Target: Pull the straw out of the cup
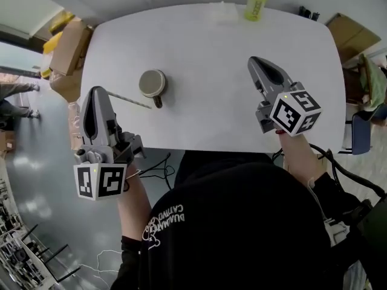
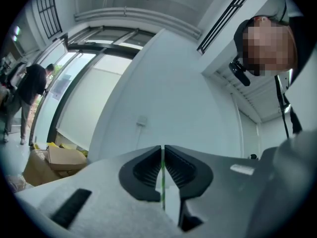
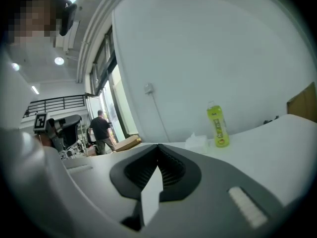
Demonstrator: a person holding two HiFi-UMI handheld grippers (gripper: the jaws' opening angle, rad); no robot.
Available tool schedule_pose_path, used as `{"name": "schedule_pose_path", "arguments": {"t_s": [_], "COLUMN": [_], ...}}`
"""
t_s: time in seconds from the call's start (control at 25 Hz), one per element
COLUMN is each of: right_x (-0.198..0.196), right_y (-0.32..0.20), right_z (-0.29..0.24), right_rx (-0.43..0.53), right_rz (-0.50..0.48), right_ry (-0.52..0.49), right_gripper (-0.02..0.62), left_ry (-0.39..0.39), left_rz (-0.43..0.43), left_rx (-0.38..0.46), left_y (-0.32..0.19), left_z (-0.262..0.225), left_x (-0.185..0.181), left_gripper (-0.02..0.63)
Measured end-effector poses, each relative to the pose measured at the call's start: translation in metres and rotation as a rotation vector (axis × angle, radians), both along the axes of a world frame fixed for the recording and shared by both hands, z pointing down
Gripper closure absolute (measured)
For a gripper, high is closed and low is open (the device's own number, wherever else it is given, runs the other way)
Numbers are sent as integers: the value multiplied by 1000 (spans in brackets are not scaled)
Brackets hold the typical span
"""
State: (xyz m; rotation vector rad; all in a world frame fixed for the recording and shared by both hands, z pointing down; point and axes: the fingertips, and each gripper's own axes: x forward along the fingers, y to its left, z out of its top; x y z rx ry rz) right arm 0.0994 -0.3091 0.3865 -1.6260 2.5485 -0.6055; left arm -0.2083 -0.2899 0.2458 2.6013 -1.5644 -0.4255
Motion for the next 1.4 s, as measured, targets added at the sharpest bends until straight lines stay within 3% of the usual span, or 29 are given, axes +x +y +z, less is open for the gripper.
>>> {"name": "schedule_pose_path", "arguments": {"t_s": [0.2,0.36,0.48,0.72,1.08,1.4], "right_x": [-55,-104,-130,-159,-199,-214], "right_y": [18,36,47,80,170,239], "right_z": [-38,-65,-74,-79,-87,-84], "right_rx": [50,70,78,70,52,40], "right_rz": [-193,-348,-407,-430,-431,-422], "right_ry": [-46,-1,24,65,76,100], "right_gripper": [591,591,591,591,590,591], "left_ry": [73,97,91,94,104,113], "left_rz": [-69,-103,-122,-144,-163,-167], "left_rx": [92,126,132,126,137,122], "left_y": [45,76,100,153,257,327], "left_z": [-27,-43,-49,-50,-61,-51], "left_x": [-29,-53,-67,-94,-139,-161], "left_gripper": [581,581,581,581,581,580]}}
